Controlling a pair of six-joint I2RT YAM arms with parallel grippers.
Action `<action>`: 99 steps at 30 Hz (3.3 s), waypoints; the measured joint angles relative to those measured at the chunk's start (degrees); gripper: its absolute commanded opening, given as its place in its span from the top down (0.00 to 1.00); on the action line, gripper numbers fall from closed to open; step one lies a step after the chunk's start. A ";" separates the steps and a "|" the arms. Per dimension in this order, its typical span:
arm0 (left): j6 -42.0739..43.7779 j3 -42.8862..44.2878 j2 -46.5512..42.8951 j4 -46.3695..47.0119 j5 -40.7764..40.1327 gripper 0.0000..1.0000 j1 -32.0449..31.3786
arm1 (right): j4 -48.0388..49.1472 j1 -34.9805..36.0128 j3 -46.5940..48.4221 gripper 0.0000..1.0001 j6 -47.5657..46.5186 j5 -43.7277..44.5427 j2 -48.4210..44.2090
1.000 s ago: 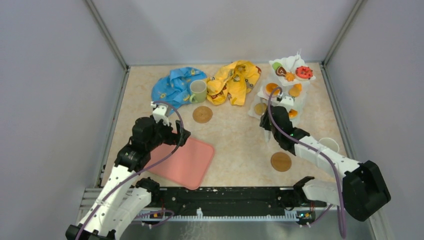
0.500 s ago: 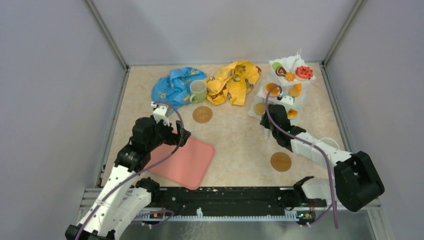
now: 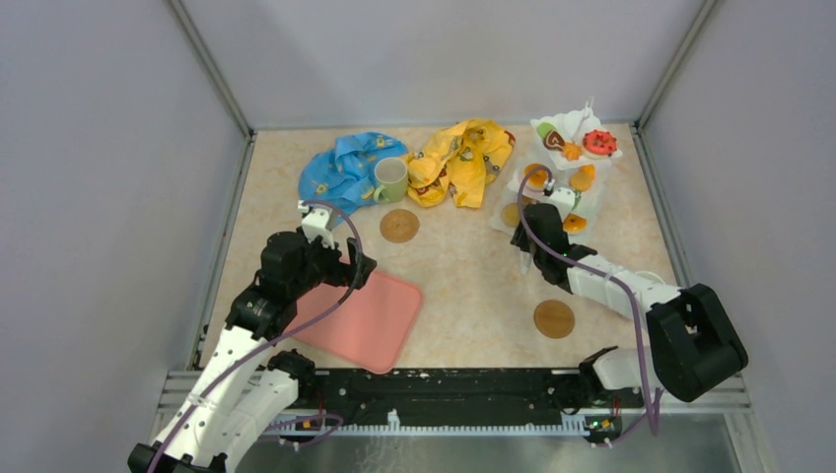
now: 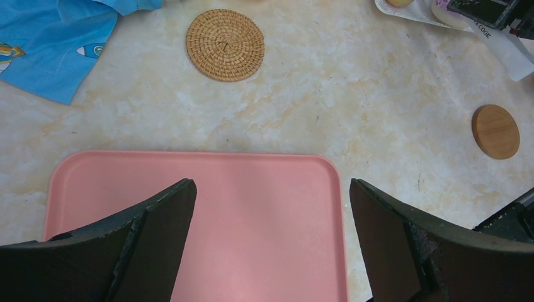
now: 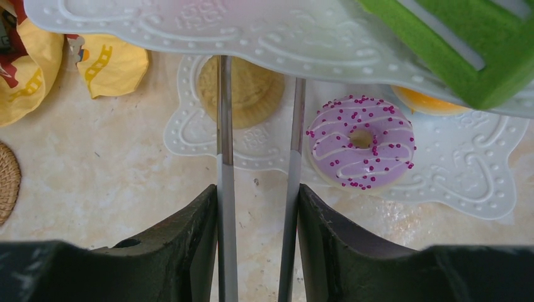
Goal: Serve the afternoon tea
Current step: Place the desert on the desert table, then place the clamp on the tray.
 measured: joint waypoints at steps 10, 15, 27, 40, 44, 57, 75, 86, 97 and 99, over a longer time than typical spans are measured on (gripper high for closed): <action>0.28 0.00 -0.02 0.00 -0.42 0.01 -0.04 | 0.13 0.00 0.04 0.59 -1.22 -0.07 -0.76; 0.37 0.00 -0.02 0.00 -0.68 0.01 -0.09 | -1.84 0.00 0.55 0.60 -2.51 -0.59 -4.02; 0.59 0.00 0.02 0.00 -0.74 0.01 -0.09 | -9.03 0.00 0.70 0.61 -4.00 -7.43 -14.01; 0.81 0.00 0.57 -0.02 -1.20 0.01 -0.09 | -19.39 3.41 -1.75 0.61 -3.43 -15.87 -27.15; 0.83 0.00 0.57 -0.02 -1.42 0.01 -0.11 | -20.57 8.28 -1.77 0.61 -3.26 -16.17 -27.65; 0.81 0.00 0.57 -0.07 -3.10 0.01 -0.15 | -19.19 18.51 -5.31 0.61 -3.63 -19.19 -29.07; -2.05 0.81 -4.39 -3.32 -18.64 0.01 -0.26 | 8.20 30.47 -12.41 0.57 -23.91 -34.36 -9.73; -2.32 0.83 -3.80 -3.61 -19.52 0.01 -0.31 | 19.21 30.47 -21.92 0.44 -29.07 -40.76 -7.74; -2.29 0.81 -2.99 -3.80 -18.82 0.01 -0.31 | 20.65 30.47 -22.64 0.18 -29.53 -40.98 -7.23; -2.29 0.83 -2.99 -3.80 -18.60 0.01 -0.31 | 19.50 30.47 -22.60 0.03 -29.29 -41.00 -7.89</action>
